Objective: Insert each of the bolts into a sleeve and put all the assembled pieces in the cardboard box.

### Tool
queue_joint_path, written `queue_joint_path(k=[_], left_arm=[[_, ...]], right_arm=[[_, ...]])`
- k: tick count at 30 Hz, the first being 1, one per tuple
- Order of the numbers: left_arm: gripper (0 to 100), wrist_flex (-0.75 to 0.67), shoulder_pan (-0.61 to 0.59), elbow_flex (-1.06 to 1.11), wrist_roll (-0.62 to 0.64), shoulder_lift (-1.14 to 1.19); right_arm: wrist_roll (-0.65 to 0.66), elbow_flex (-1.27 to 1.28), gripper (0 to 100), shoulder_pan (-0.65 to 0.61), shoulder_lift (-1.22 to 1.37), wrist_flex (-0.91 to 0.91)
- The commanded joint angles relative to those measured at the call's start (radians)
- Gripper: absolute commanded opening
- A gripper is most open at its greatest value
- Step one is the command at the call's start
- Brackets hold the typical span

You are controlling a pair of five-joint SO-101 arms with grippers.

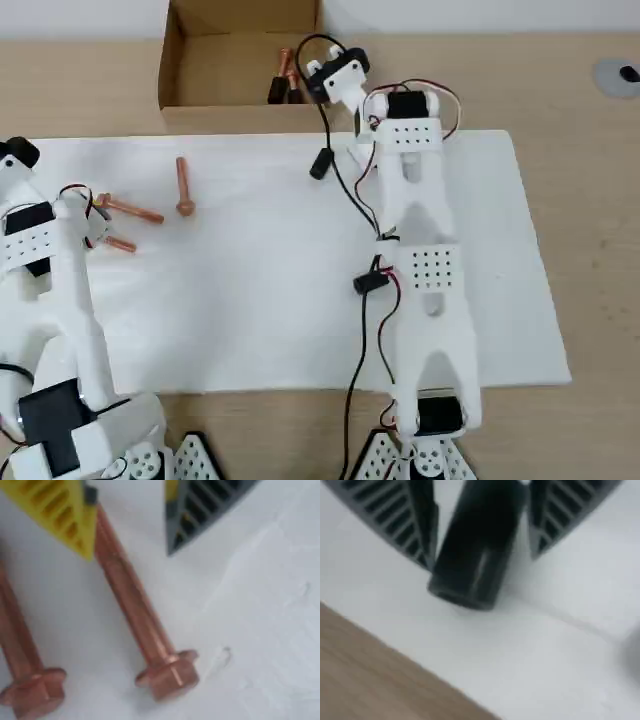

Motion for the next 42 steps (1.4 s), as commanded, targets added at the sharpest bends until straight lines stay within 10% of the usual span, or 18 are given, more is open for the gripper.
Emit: queue_joint_path(k=[1,42], left_arm=[[11,-0.012,-0.006,-0.005,-0.012,-0.002],[11,-0.012,-0.011,0.015,-0.044,-0.004]], right_arm=[[-0.026,-0.024,16.4,-0.018,0.004,-0.028],[-0.032,-0.018,10.6,-0.059,0.013,0.061]])
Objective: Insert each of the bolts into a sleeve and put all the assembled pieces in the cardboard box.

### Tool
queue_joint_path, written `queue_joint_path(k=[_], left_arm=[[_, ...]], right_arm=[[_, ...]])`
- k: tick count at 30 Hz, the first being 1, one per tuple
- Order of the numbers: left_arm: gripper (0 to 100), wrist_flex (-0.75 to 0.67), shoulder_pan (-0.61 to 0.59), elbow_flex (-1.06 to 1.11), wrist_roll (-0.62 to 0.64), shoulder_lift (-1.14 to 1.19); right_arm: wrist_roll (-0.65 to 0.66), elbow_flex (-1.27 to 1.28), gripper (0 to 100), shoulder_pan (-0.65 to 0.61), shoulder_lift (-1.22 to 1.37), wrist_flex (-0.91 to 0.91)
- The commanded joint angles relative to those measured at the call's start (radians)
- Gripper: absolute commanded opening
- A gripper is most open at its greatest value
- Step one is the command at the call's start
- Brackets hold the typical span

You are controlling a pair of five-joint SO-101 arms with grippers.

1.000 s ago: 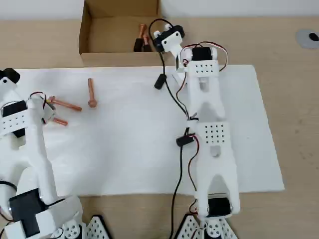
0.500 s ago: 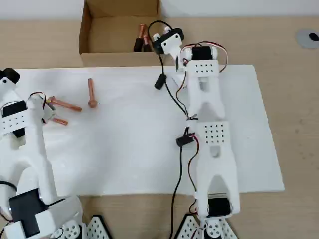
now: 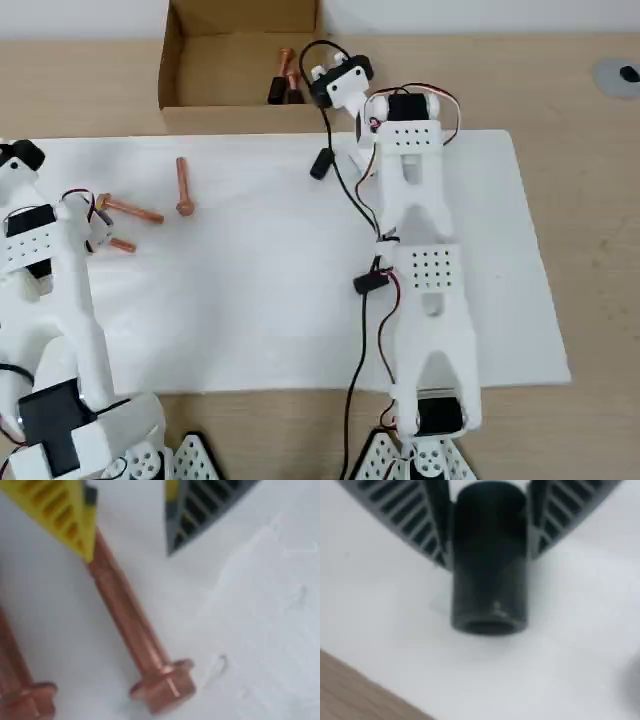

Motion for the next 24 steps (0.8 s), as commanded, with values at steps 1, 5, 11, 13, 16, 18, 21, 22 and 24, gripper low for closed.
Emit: queue_joint_path(k=[1,5,11,13,16,18,21,22,24], left_arm=[[11,-0.012,-0.011,-0.005,-0.009,-0.004],[11,-0.012,-0.011,-0.005,-0.011,-0.004],[11,-0.012,-0.011,-0.003,-0.012,-0.004],[11,-0.012,-0.011,-0.003,-0.012,-0.004],[11,-0.012,-0.011,-0.003,-0.012,-0.004],[11,-0.012,-0.011,-0.003,-0.012,-0.004],[11,-0.012,-0.011,-0.003,-0.012,-0.004],[11,-0.011,-0.011,-0.003,-0.012,-0.004],[11,-0.009,-0.011,-0.003,-0.012,-0.004]], right_arm=[[-0.005,0.001,10.5,-0.065,-0.002,-0.003],[-0.003,0.001,2.1,-0.074,-0.002,-0.003],[-0.002,0.002,1.0,-0.074,-0.001,0.000],[-0.002,0.002,1.0,-0.074,-0.001,0.002],[-0.002,-0.013,1.0,-0.074,-0.012,0.028],[-0.003,-0.061,1.0,-0.079,-0.031,0.072],[-0.006,-0.162,1.0,-0.101,-0.073,0.150],[-0.006,-0.202,1.0,-0.113,-0.088,0.180],[-0.008,-0.260,1.0,-0.136,-0.120,0.216]])
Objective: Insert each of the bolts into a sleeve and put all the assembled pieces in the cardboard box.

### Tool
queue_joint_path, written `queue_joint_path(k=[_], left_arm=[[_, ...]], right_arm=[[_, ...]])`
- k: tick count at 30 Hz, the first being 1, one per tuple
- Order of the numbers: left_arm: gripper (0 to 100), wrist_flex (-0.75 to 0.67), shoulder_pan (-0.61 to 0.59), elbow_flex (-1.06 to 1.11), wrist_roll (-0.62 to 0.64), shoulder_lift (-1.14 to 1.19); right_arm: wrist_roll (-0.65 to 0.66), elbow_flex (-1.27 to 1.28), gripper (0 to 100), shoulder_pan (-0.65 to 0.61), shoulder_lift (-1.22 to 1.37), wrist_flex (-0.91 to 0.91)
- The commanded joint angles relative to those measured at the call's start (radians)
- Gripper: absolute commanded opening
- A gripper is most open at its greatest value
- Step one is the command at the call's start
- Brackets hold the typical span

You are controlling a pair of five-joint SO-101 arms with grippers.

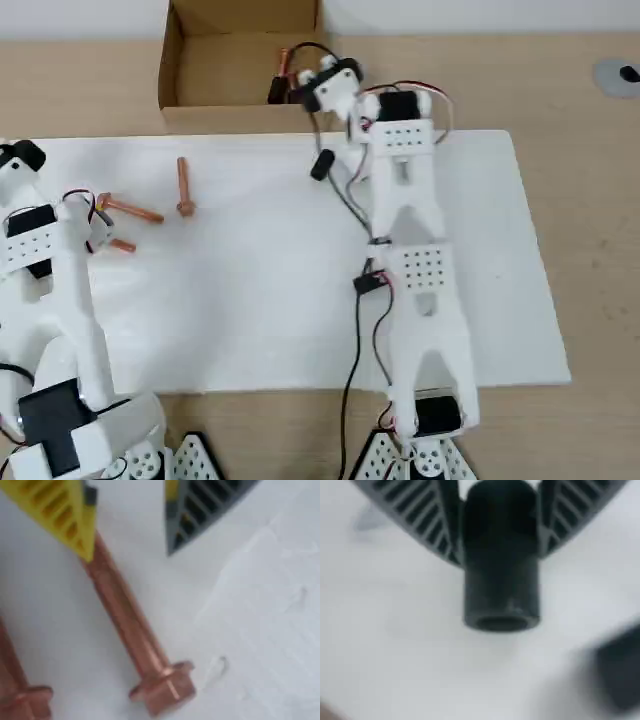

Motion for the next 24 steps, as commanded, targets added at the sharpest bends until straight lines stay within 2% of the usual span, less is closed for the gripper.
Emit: queue_joint_path(k=[1,5,11,16,24], left_arm=[[11,-0.009,-0.011,-0.006,-0.006,-0.004],[11,-0.009,-0.011,-0.006,-0.006,-0.004],[11,-0.008,-0.009,-0.006,-0.006,-0.004],[11,-0.006,-0.006,-0.006,-0.006,-0.004],[11,-0.005,0.009,-0.006,-0.112,-0.005]], right_arm=[[-0.011,-0.128,1.0,-0.076,-0.140,0.048],[-0.069,-0.108,1.0,-0.105,-0.257,0.048],[-0.091,-0.019,1.0,-0.131,-0.414,0.048],[-0.219,-0.008,1.0,-0.134,-0.578,0.048],[-0.350,0.044,1.0,-0.294,-0.914,0.049]])
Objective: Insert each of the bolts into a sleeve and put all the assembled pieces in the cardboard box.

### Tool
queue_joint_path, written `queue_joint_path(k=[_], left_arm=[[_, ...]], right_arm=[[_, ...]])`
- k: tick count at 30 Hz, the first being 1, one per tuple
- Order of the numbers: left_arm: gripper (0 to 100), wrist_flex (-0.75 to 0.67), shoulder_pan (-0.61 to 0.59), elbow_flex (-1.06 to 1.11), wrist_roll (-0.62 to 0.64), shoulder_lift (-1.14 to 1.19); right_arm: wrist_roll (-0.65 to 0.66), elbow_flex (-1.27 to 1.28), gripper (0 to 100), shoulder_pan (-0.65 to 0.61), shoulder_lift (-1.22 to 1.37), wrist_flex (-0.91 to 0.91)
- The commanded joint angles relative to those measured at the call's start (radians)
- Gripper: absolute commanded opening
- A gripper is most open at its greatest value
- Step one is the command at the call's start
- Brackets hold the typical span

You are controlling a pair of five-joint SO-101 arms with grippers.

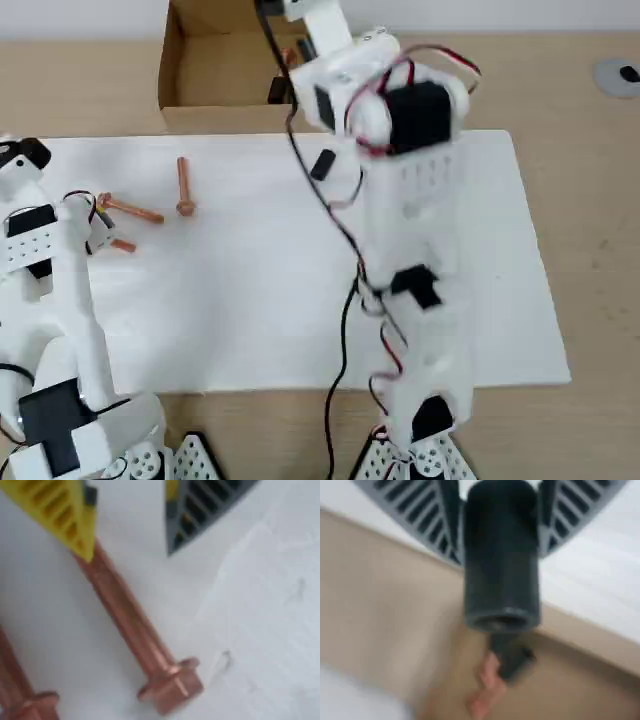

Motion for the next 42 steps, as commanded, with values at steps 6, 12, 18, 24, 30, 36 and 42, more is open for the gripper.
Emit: queue_joint_path(k=[6,12,18,24,30,36,42], left_arm=[[11,-0.011,0.012,-0.015,-0.126,-0.008],[11,-0.009,0.015,-0.032,0.087,-0.004],[11,-0.011,0.009,-0.026,0.219,-0.004],[11,-0.005,-0.064,-0.041,0.276,-0.002],[11,0.078,-0.098,-0.157,0.233,0.101],[11,0.210,-0.098,-0.417,0.230,0.409],[11,0.279,-0.098,-0.606,0.233,0.636]], right_arm=[[-0.041,0.429,1.0,-0.139,-0.427,0.015],[-0.038,0.903,1.0,-0.133,-0.644,-0.014],[-0.037,1.171,1.0,-0.133,-0.809,-0.129],[-0.034,1.365,1.0,-0.133,-0.928,-0.213],[-0.032,1.477,1.0,-0.133,-0.992,-0.287],[-0.032,1.498,1.0,-0.137,-0.997,-0.319],[-0.032,1.498,1.0,-0.137,-0.993,-0.319]])
